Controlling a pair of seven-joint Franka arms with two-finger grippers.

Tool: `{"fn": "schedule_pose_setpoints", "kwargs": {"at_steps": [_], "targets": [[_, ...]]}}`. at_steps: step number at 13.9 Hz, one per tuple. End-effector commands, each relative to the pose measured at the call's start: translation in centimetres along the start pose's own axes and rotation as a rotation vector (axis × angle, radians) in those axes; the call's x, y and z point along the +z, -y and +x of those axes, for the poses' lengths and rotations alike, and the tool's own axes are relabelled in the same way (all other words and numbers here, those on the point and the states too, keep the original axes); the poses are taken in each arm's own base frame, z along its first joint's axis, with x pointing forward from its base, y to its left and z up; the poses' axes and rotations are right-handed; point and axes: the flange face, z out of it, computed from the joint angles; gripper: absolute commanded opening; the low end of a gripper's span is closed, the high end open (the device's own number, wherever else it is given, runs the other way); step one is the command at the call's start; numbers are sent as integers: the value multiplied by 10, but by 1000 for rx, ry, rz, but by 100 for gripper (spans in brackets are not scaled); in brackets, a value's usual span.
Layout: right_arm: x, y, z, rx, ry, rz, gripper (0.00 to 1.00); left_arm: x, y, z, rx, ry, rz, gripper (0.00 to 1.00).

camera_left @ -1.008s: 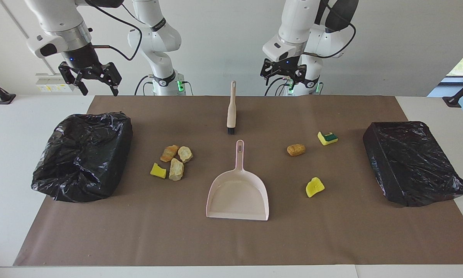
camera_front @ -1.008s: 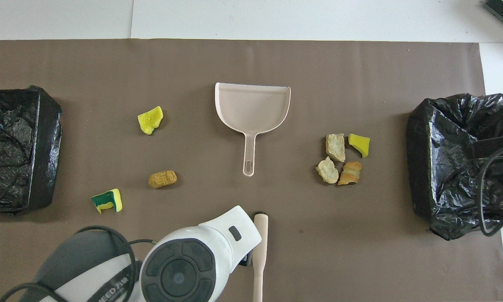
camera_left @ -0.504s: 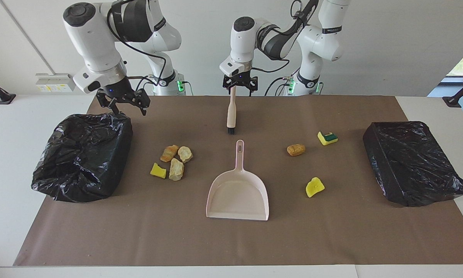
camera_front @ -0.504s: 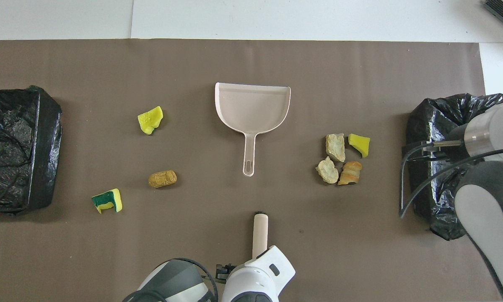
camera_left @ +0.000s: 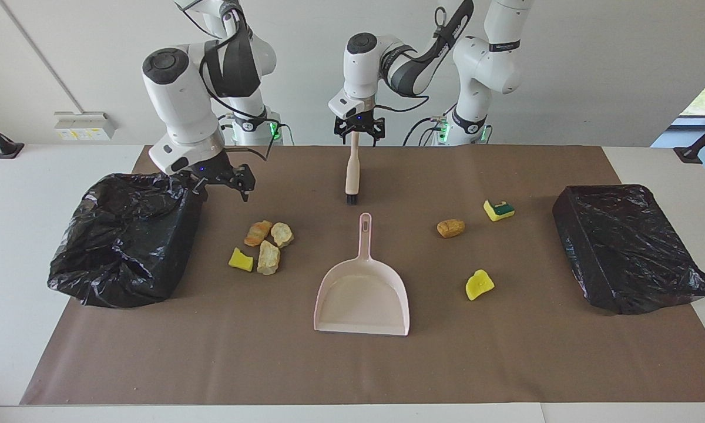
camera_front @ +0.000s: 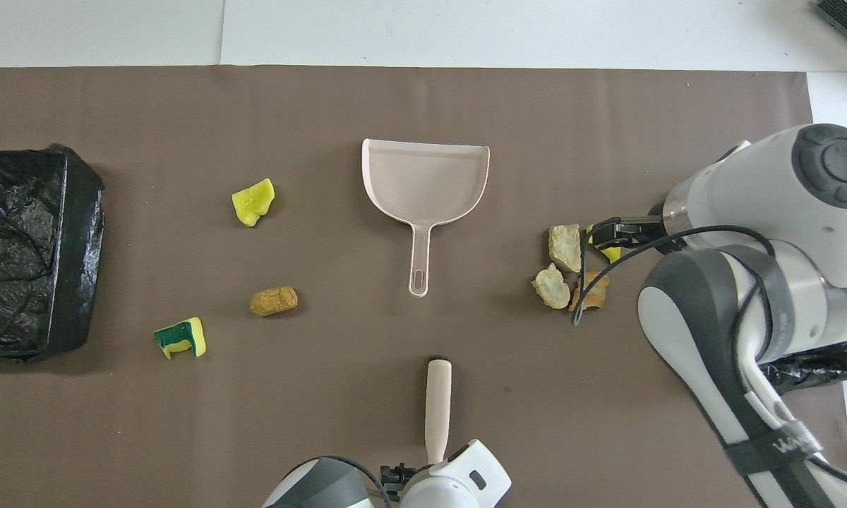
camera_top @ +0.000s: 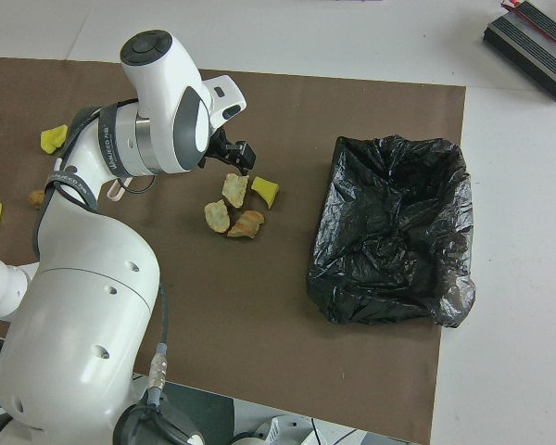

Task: Sweep and dump trash in bin
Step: 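Move the right gripper to the dustpan handle and grasp it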

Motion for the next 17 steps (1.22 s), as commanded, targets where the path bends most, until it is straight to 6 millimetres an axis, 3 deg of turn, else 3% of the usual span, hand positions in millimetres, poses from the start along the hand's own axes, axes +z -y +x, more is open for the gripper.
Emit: {"fn": "schedule_pose_setpoints", "kwargs": {"at_steps": [1, 3, 5, 6, 7, 8, 10, 11, 12, 17], "targets": [[3, 42, 24, 72, -20, 32, 100, 11, 3, -11, -5, 7, -3, 97], [7, 61, 37, 112, -26, 40, 100, 17, 3, -16, 0, 16, 8, 93], [14, 101, 30, 148, 4, 96, 100, 22, -3, -29, 21, 22, 18, 91], [20, 117, 24, 145, 11, 93, 100, 24, -3, -30, 11, 23, 19, 83], [26, 125, 23, 146, 11, 94, 100, 26, -3, -30, 11, 25, 23, 75], [30, 135, 24, 158, 9, 100, 100, 30, -4, -31, 15, 30, 29, 56], [36, 175, 15, 171, 14, 102, 100, 29, -7, -29, 23, 25, 22, 27], [45, 201, 4, 154, 19, 94, 100, 29, -6, -28, 24, 26, 23, 18], [52, 215, -4, 144, 22, 88, 100, 29, -4, -25, 18, 27, 25, 16], [83, 249, -18, 114, 17, 90, 100, 31, 1, -15, 2, 32, 31, 14]]}}
